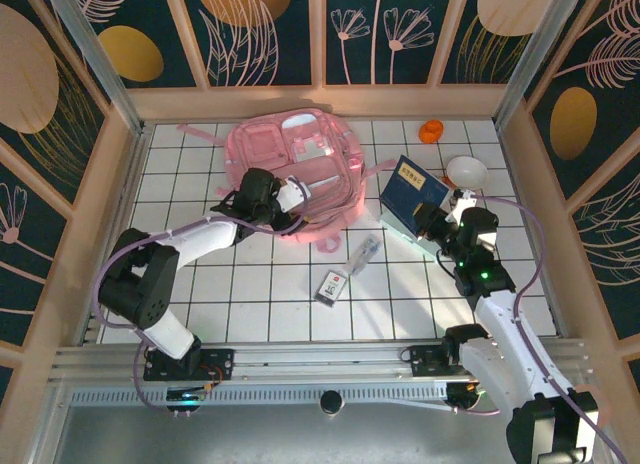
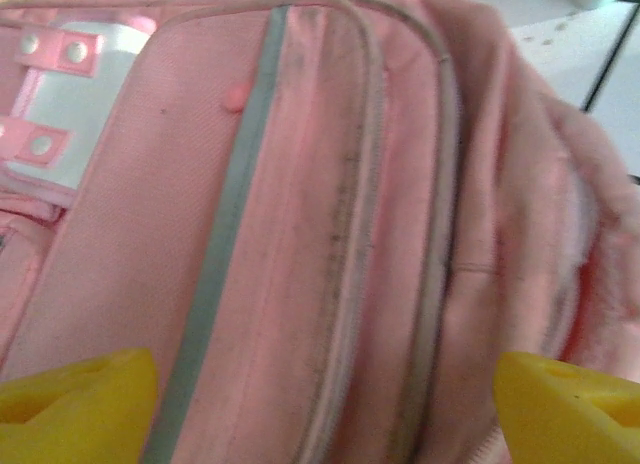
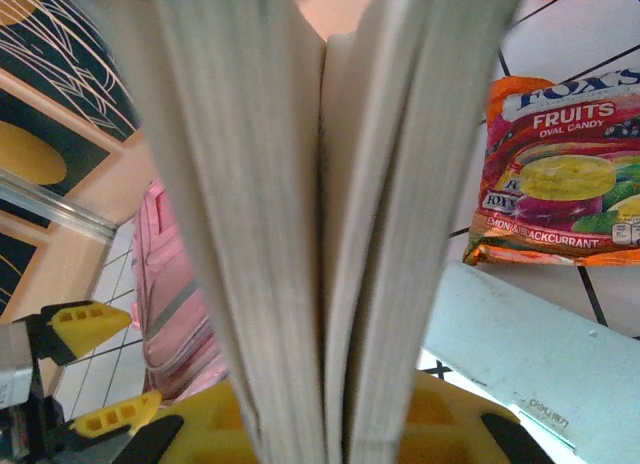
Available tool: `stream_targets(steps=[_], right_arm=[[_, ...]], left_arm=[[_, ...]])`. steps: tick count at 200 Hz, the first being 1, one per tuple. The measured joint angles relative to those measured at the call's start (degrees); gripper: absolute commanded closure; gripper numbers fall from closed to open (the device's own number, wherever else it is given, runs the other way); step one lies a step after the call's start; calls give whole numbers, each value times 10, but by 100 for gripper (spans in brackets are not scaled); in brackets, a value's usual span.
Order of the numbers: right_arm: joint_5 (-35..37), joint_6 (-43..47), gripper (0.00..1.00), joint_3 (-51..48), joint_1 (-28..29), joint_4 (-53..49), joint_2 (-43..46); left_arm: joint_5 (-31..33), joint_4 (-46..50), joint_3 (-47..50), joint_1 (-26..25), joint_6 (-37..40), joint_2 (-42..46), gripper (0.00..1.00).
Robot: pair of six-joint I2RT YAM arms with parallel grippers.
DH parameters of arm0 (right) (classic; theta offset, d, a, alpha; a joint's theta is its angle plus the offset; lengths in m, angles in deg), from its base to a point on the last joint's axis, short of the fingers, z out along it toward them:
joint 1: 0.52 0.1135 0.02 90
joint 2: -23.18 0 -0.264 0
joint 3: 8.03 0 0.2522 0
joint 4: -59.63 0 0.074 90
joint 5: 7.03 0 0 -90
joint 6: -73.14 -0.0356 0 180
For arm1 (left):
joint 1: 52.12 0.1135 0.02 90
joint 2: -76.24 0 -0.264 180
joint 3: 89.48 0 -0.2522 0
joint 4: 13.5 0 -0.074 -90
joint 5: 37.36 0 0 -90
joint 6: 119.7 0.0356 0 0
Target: Pack the student bag
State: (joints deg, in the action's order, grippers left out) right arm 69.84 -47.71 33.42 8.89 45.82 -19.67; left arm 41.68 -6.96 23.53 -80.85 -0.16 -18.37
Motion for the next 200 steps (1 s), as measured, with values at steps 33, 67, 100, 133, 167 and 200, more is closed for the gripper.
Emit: stream_targets(steps=[33,67,100,133,167,200], right_arm=[[-2,0,100,0,0,0,-1],[-4,0,100,1,0,-1,-2],[-5,1,100,10,0,-11,-5],[-5,2,100,25,0,-18,-5],[-4,-7,100,28,0,-26,-4],[0,-38,100,29,0,-33,-5]], left_arm=[[8,-16,-46,0,-4,-42,13],[7,-32,-69,-1,-3,-81,8],[-2,-30,-80,-1,2,-113,5],[24,-30,-97,-3,5,-133,19],[46,-30,-106,-7,0,-141,68],[70,-19,-69,-8,-26,-85,100]])
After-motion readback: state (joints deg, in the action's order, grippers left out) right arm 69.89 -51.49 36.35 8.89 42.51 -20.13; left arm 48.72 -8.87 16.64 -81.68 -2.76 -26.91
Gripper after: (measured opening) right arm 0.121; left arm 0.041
